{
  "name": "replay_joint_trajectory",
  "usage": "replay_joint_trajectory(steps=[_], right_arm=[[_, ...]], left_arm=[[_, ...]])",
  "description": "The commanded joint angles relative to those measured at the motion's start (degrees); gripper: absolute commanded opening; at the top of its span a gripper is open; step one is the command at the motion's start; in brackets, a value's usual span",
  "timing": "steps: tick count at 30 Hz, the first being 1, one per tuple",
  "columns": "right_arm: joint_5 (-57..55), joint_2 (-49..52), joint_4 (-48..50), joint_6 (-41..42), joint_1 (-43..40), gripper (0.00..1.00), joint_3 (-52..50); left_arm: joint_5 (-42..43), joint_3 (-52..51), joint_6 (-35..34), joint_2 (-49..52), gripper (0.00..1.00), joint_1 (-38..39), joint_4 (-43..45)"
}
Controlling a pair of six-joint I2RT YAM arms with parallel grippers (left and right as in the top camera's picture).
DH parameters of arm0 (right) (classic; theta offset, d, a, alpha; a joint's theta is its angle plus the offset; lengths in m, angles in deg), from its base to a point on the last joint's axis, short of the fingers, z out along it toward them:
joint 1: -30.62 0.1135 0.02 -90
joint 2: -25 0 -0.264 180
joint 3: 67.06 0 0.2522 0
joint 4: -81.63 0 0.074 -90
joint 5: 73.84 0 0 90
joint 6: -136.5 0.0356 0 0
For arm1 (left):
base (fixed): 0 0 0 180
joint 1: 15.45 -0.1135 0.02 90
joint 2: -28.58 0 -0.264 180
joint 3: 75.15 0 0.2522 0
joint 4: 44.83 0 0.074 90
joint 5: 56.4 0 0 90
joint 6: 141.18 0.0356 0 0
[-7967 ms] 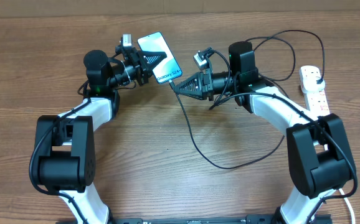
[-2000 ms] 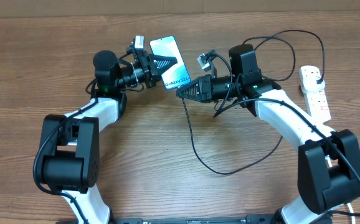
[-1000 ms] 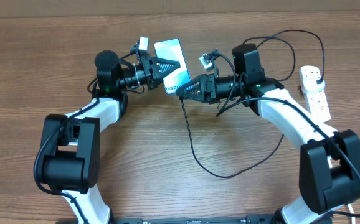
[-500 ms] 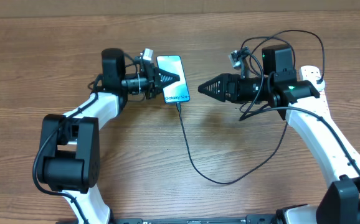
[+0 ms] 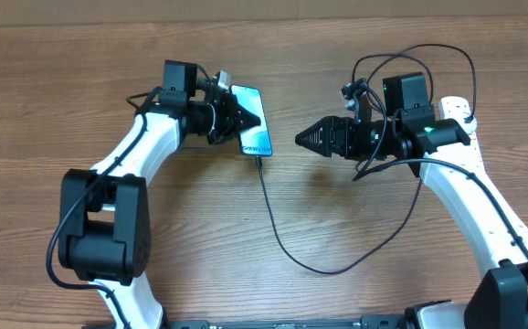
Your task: Plug charger to phone and switch on socket
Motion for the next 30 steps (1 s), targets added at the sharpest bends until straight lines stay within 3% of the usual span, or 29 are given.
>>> replay_joint_trajectory(steps=[1,11,22,30], right_arm=[[-1.0,-1.4,0.1,-1.2,0.0,0.89,0.2],[-1.4,-1.4,-0.8,-1.2,0.0,0.89,0.2],[-3.1,-1.4,-2.6,-2.9,0.0,0.9,0.2],[-3.1,-1.4,-2.6,-2.9,0.0,0.9,0.2]], left_arm=[[-3.3,2.1,5.4,0.9,0.04,0.9,-0.6],[-3.5,4.5,5.1,9.3,0.04,2.3,-3.2],[-12.4,4.7,7.2,10.2,0.04,3.4,-4.8],[-19.6,4.7,9.1,10.2,0.22,3.4,-9.2]])
